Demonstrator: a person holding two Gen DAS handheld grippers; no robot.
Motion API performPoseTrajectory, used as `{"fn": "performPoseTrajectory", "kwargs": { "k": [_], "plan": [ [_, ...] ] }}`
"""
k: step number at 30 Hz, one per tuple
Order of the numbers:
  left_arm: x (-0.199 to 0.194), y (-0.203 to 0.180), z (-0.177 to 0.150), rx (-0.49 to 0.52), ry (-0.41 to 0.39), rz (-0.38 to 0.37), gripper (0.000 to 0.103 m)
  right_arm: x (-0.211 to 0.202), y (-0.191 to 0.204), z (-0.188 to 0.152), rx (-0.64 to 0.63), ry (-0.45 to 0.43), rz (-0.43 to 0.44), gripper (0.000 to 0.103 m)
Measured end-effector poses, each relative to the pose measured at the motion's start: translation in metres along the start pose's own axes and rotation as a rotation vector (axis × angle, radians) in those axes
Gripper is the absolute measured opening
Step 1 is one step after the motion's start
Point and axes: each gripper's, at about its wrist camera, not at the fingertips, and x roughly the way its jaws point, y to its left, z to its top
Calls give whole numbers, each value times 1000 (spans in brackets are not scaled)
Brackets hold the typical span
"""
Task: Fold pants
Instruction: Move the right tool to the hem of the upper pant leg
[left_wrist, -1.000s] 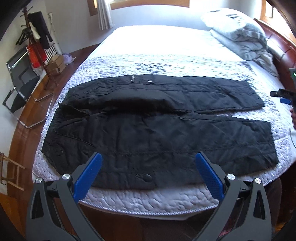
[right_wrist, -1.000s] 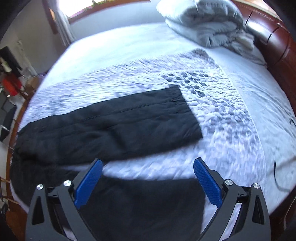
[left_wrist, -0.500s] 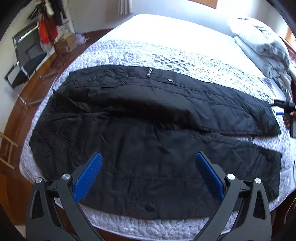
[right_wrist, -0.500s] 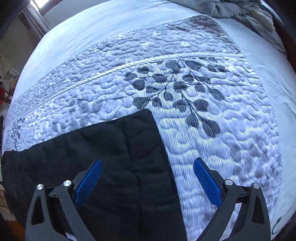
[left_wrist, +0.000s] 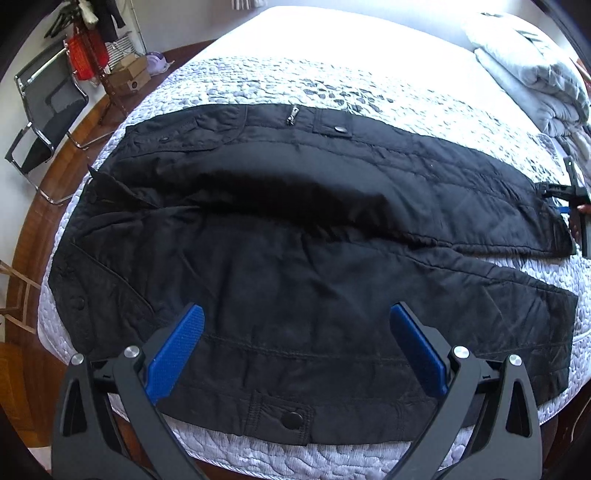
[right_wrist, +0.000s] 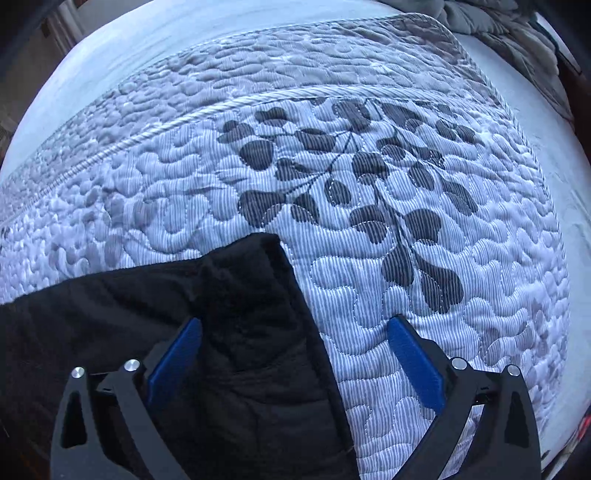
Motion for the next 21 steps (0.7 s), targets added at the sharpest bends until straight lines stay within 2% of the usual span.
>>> {"fn": "performPoseTrajectory", "kwargs": {
  "k": [3, 5, 6, 8, 10, 12, 14, 17, 19, 21],
  "plan": [
    [-2, -1, -2, 11, 5, -5, 100, -9, 13, -5, -95, -37, -19, 97],
    [-5, -1, -2, 18, 2, 2, 100, -18, 24, -9, -138, -57, 0, 72],
    [-6, -1, -2, 19, 0, 4, 100, -21, 29, -10, -144, -60, 3, 64],
    [-8, 1, -2, 15, -3, 5, 100, -32, 39, -13, -174, -70, -37, 39],
    [-11, 3, -2, 4, -3, 3, 100, -47, 49, -19, -234, -90, -71, 22],
    [-13, 5, -3, -2, -2, 2, 100, -63, 52, -25, -268, -136, -49, 17],
    [-14, 7, -5, -3, 1, 13, 100, -98, 55, -41, -301, -238, 12, 16],
    [-15, 10, -9, -13, 12, 15, 100, -146, 58, -76, -392, -399, 95, 16],
    [-18, 12, -12, -23, 12, 9, 100, -181, 63, -113, -463, -476, 183, 14],
    [-23, 12, -16, -28, 5, 8, 100, -204, 70, -146, -519, -510, 240, 8]
  ]
}}
